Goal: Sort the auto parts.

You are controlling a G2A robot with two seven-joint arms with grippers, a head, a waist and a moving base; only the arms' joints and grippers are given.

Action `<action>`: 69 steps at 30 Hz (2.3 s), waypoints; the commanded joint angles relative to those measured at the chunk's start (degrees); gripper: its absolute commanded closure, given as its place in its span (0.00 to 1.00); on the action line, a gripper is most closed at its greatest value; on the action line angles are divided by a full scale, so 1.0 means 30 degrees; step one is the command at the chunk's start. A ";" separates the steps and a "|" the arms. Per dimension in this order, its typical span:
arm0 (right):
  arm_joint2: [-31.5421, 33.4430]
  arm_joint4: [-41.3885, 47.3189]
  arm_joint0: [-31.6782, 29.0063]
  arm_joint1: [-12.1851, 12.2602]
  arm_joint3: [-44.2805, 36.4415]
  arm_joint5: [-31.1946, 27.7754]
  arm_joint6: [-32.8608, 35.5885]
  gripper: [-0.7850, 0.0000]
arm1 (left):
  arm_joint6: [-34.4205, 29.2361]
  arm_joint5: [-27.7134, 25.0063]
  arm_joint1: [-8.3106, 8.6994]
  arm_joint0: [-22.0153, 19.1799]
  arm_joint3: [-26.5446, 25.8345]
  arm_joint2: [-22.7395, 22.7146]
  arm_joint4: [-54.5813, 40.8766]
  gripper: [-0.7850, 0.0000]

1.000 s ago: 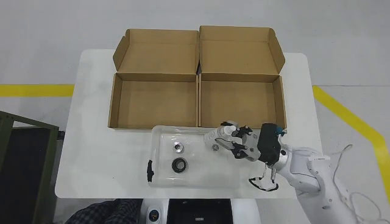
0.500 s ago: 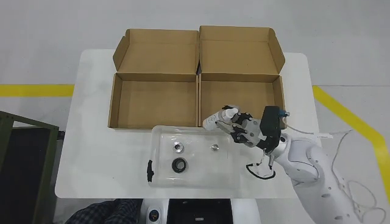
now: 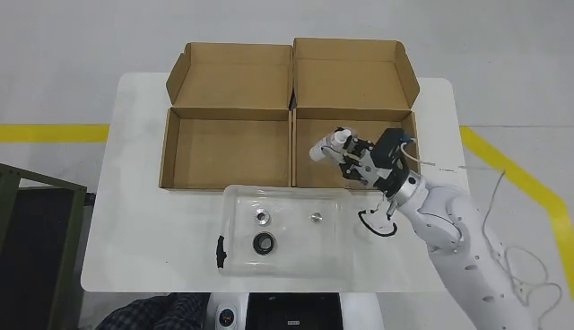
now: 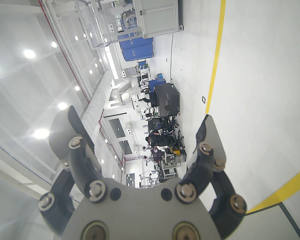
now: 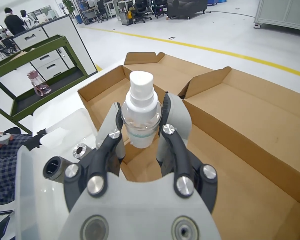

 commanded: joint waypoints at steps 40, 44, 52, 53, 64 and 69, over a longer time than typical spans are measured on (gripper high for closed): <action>-0.5103 -0.5248 0.5447 -0.1679 0.6482 0.3985 0.0854 0.00 | 0.0000 0.0000 0.0000 0.0000 0.0000 0.0000 0.0001 0.00; -0.4731 -0.5112 0.5065 -0.1601 0.5820 0.3294 0.0632 0.00 | 0.0000 0.0000 0.0000 0.0000 0.0000 0.0000 0.0001 0.00; -0.2799 -0.6890 0.3324 -0.1118 0.2236 0.3821 0.1502 0.00 | 0.0000 0.0000 0.0000 0.0000 0.0000 0.0000 0.0001 0.00; -0.2527 -0.6940 0.3085 -0.1059 0.1684 0.3775 0.1701 0.00 | 0.0000 0.0000 0.0000 0.0000 0.0000 0.0000 0.0001 0.00; -0.0140 -0.5882 0.0746 -0.0335 -0.3100 -0.0207 0.7215 0.00 | 0.0000 0.0000 0.0000 0.0000 0.0000 0.0000 0.0001 0.00; 0.0354 -0.5417 -0.0629 -0.0030 -0.5174 -0.2271 0.8952 0.00 | 0.0000 0.0000 0.0000 0.0000 0.0000 0.0000 0.0001 0.00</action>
